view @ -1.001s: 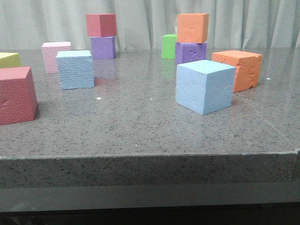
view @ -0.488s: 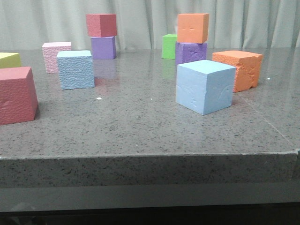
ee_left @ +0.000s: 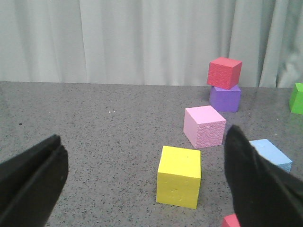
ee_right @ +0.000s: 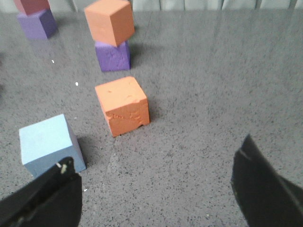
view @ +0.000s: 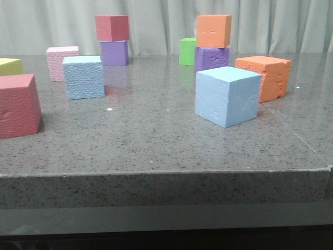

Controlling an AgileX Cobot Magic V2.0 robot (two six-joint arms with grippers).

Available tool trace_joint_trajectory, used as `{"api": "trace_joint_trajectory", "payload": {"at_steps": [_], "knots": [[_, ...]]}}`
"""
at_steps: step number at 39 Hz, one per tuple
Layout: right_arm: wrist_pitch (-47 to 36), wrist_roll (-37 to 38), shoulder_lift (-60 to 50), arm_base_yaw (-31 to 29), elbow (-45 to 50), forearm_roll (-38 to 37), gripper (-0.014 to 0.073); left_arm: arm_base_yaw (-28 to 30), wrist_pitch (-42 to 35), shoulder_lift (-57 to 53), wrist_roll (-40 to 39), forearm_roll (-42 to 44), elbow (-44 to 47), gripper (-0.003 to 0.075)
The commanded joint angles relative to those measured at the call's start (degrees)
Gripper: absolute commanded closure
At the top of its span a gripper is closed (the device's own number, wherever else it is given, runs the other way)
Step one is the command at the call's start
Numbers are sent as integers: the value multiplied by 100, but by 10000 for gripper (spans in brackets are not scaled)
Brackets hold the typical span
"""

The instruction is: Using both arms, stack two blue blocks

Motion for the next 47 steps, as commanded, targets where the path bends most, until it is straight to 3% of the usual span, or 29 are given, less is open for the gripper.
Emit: {"api": "trace_joint_trajectory", "payload": {"at_steps": [1,15,22,30,47], "knots": [[-484,-35,491,40,-414,186,-52,8,-495,58,0,20,-216,85],[-37,-204,2381,1457,-1617,342,-52,8,-495,58,0,20,-216,105],[341,-633,3493,2057,-2439,342,-52,8,-495,58,0,20,-216,105],[1169,-752,4477,2133,-3348,342,-52,8,-495,58,0,20,-216,105],[1516,-824,5366,2133,-3638,374,-50,8,-495,58,0,20,-216,105]]}}
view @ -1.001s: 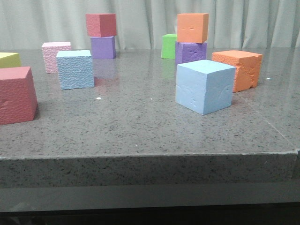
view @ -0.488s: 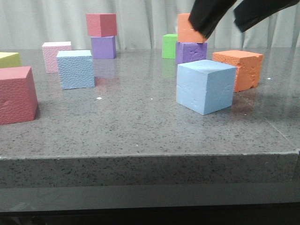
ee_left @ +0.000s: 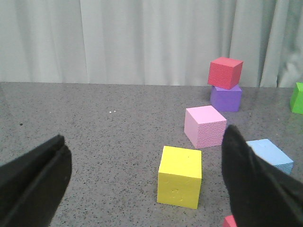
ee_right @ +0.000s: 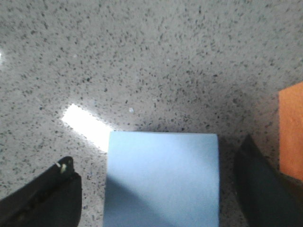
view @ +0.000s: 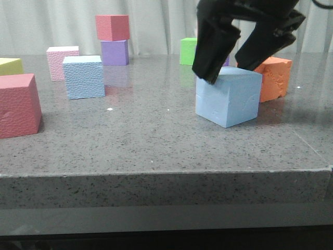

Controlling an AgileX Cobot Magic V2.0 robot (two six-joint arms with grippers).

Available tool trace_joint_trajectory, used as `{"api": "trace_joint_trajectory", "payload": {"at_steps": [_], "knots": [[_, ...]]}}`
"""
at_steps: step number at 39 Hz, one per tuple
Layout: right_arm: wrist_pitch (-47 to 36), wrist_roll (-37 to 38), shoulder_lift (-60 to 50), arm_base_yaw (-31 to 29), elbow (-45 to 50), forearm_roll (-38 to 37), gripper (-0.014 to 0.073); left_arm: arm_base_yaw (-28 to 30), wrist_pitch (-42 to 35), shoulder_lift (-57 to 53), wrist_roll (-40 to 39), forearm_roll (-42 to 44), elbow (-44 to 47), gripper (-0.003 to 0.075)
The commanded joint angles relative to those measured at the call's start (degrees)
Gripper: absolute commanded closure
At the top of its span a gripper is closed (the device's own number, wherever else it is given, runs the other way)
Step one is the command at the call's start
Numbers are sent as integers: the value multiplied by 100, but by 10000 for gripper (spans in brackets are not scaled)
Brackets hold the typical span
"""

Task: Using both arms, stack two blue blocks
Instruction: 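Lower the right gripper over the large light-blue cube and close, then carry the light-blue cube toward the table center and set it down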

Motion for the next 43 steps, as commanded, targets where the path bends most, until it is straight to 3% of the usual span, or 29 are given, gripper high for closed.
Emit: {"api": "trace_joint_trajectory", "payload": {"at_steps": [1,4,8,11,19,34,43], "knots": [[-94,-64,-97,0,-200,117,-46,8,-495,58,-10,13,-216,105],[-82,-64,-91,0,-200,112,16,8,-495,58,-10,13,-216,105],[-63,-64,-91,0,-201,112,232,8,-495,58,-10,13,-216,105],[-63,-64,-103,0,-228,112,305,8,-495,58,-10,13,-216,105],[158,-64,-110,188,-592,179,305,8,-495,58,-10,13,-216,105],[-482,-64,19,1517,-810,185,305,8,-495,58,-10,13,-216,105],[-323,-64,376,1702,-810,167,305,8,-495,58,-10,13,-216,105]]}}
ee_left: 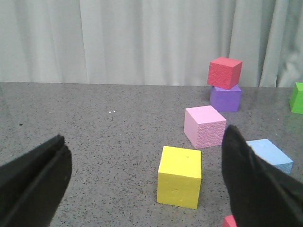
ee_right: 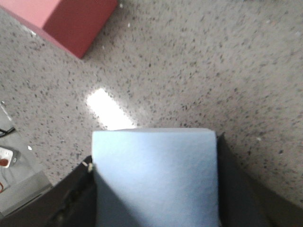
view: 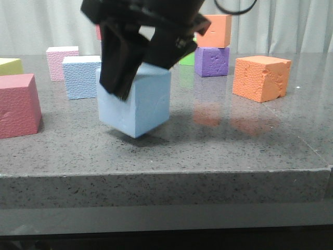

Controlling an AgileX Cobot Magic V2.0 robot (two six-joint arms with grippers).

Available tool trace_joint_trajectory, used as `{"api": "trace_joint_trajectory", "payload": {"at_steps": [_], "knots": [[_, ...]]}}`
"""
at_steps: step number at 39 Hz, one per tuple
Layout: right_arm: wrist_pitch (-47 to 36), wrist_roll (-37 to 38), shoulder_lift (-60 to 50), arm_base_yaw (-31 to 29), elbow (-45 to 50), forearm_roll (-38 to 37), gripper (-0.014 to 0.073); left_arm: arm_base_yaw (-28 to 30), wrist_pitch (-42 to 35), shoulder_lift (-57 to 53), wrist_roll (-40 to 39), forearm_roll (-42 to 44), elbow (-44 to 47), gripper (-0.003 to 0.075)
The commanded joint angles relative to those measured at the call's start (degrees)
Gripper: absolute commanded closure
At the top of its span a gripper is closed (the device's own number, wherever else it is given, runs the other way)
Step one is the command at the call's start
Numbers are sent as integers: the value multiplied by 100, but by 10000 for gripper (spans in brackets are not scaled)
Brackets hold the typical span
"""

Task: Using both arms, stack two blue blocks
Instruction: 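Carry the light-blue cube toward the table center and set it down, then open the right gripper and lift it away from the cube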

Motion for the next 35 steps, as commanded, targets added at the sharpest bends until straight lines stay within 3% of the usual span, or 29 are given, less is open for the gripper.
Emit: {"api": "trace_joint_trajectory", "payload": {"at_steps": [1,14,24,35], "knots": [[-141,-64,-166,-13,-204,10,305,8,-495,58,-10,6,-216,105],[-114,-64,-166,-20,-187,-159,279,8,-495,58,-10,6,-216,105],[-34,-64,-211,-20,-211,-163,-68,8,-495,58,-10,6,-216,105],[605,87,-655,-32,-968,-267,-12,8,-495,58,-10,6,-216,105]]}}
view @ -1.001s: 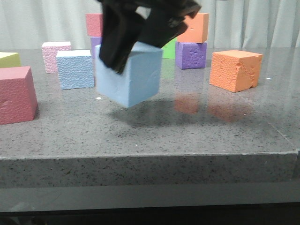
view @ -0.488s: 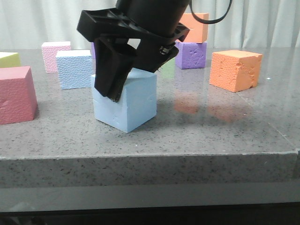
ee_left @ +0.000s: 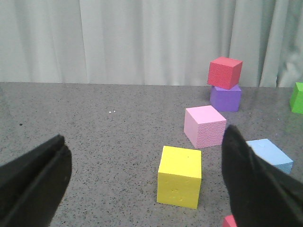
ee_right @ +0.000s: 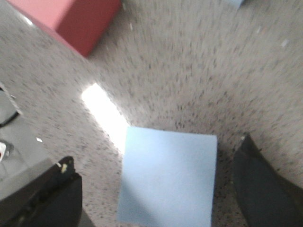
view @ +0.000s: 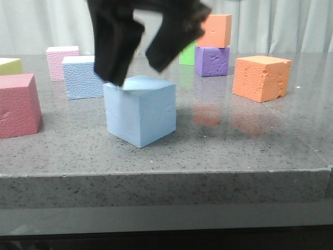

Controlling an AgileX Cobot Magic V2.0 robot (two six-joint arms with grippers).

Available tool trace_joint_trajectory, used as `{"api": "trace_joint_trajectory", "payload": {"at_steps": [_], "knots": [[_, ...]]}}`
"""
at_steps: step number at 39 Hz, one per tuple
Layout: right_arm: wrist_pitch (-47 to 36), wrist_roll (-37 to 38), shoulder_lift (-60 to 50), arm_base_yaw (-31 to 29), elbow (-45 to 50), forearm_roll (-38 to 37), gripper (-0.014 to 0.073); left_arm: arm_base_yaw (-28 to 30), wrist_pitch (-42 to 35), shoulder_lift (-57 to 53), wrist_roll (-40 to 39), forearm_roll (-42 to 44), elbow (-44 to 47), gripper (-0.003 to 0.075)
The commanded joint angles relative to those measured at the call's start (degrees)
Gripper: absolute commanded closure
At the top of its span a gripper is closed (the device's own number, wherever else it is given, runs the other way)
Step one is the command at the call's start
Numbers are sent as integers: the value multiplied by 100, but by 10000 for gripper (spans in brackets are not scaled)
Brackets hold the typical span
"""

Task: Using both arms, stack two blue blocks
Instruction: 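Open the right gripper and lift it away from the cube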

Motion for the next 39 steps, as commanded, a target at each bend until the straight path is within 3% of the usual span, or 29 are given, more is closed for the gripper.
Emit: {"api": "trace_joint_trajectory", "payload": {"at_steps": [1,9,13,26,39], "knots": [[-21,141,-502,-30,-426,-59,19,8,-495,58,-10,6,-216,105],[-109,391,-793,-30,-450,-426,510,8,-495,58,-10,6,-216,105],[-50,475,-893,-113,-450,-463,669,8,-495,58,-10,6,-216,105],[228,790,-1491,-1365,-98,-463,663,8,-495,58,-10,6,-216,105],[-514,790,-3298,-3126,2241,-463,663,8,-495,58,-10,6,-216,105]]}}
